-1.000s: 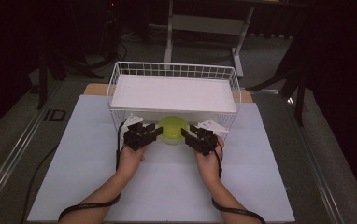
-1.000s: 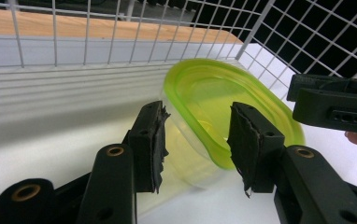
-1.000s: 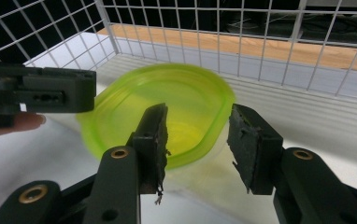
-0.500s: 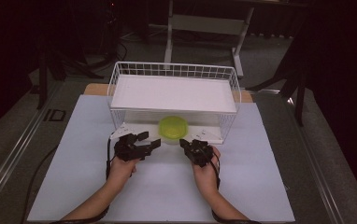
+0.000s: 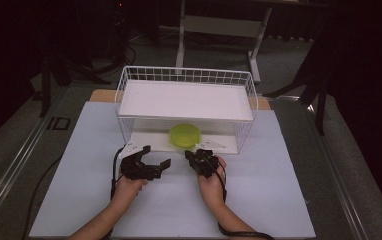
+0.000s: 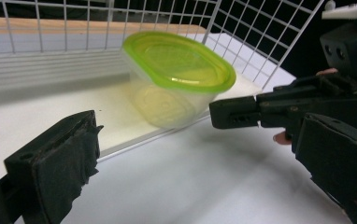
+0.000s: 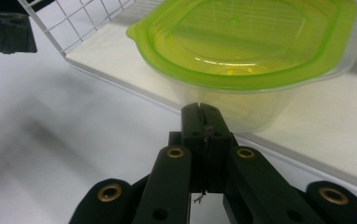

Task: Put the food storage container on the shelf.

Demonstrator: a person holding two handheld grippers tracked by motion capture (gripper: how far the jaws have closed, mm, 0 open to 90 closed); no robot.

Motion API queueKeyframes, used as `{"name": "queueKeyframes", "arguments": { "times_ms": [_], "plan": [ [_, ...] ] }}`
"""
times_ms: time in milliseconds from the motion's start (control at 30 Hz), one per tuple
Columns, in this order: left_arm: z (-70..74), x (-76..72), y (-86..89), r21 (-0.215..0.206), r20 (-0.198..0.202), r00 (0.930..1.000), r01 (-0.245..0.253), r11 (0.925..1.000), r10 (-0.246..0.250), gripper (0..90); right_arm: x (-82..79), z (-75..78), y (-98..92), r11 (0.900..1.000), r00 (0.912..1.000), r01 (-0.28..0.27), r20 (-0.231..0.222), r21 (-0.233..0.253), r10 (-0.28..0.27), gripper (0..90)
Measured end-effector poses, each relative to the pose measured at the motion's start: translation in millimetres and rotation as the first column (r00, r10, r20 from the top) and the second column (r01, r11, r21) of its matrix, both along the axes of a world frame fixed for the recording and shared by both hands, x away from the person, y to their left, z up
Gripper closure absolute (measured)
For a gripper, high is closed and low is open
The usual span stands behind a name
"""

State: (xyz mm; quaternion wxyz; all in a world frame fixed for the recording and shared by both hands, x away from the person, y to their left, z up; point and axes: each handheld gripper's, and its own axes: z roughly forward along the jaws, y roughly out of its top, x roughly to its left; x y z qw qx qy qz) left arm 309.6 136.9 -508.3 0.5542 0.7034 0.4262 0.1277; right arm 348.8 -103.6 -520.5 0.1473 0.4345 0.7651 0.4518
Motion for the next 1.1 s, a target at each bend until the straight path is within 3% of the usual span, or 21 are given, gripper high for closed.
{"name": "queueKeyframes", "arguments": {
  "times_ms": [633, 833, 1000, 1100],
  "plan": [
    [2.4, -2.5, 4.3, -0.003, 0.011, 0.9999, -0.006, 1.0000, 0.006, 0.6, 32.4, 1.7, 8.9, 0.999, 0.9986, 0.052, -0.010, -0.003, -0.052, 89.6],
    [2.2, -1.5, 4.0, -0.010, 0.031, 0.9995, 0.012, 0.9999, -0.011, 0.6, 29.0, 3.3, 7.3, 0.999, 0.9987, 0.050, -0.009, -0.004, -0.050, 88.0],
    [5.4, -5.5, 1.4, 0.036, 0.076, 0.9963, 0.039, 0.9986, -0.041, 0.6, 18.0, 4.3, 2.1, 0.999, 0.9993, 0.035, -0.015, -0.004, -0.035, 86.4],
    [9.1, -8.2, 1.2, 0.044, 0.089, 0.9945, 0.051, 0.9977, -0.055, 0.6, 9.0, 5.7, 0.3, 1.000, 0.9997, 0.011, -0.022, -0.004, -0.011, 81.4]
  ]
}}
